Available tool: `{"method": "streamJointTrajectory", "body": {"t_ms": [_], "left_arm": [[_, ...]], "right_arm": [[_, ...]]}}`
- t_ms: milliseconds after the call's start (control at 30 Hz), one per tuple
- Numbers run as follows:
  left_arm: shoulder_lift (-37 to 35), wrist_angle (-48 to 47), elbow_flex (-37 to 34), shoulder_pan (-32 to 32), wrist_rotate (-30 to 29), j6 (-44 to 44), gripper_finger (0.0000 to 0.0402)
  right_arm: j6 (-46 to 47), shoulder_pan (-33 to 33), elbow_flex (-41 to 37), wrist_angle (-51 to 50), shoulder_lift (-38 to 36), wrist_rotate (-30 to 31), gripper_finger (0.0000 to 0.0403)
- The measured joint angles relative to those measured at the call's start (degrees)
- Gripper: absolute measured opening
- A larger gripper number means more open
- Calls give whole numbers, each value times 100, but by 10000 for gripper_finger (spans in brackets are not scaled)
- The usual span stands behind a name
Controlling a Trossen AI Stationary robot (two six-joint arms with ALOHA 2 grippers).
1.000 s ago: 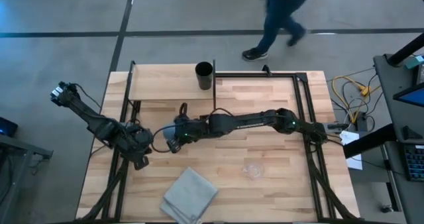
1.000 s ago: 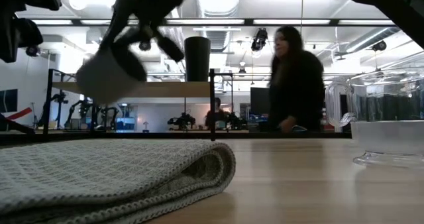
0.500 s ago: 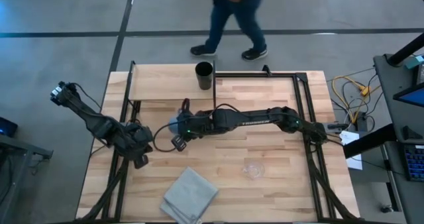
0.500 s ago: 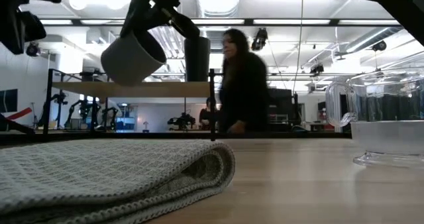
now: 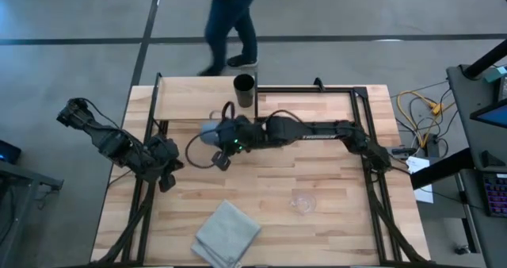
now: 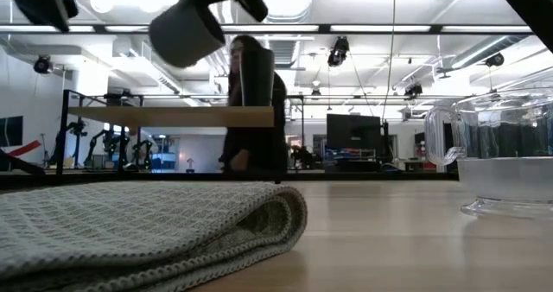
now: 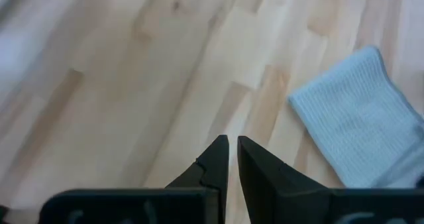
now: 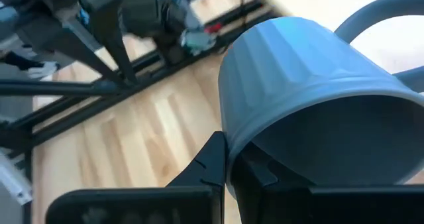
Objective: Stack small to large cups/mugs on shelf
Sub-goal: Put the blue mug on the shelf
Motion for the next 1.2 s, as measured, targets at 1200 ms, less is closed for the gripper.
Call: {"method": "streamJointTrajectory", "body": {"t_ms": [1200], "left_arm": [[995,2254,1062,1076,-712,2653,19]], "right_arm": [[-2208,-285,0,-1176,-324,-538,9]]}}
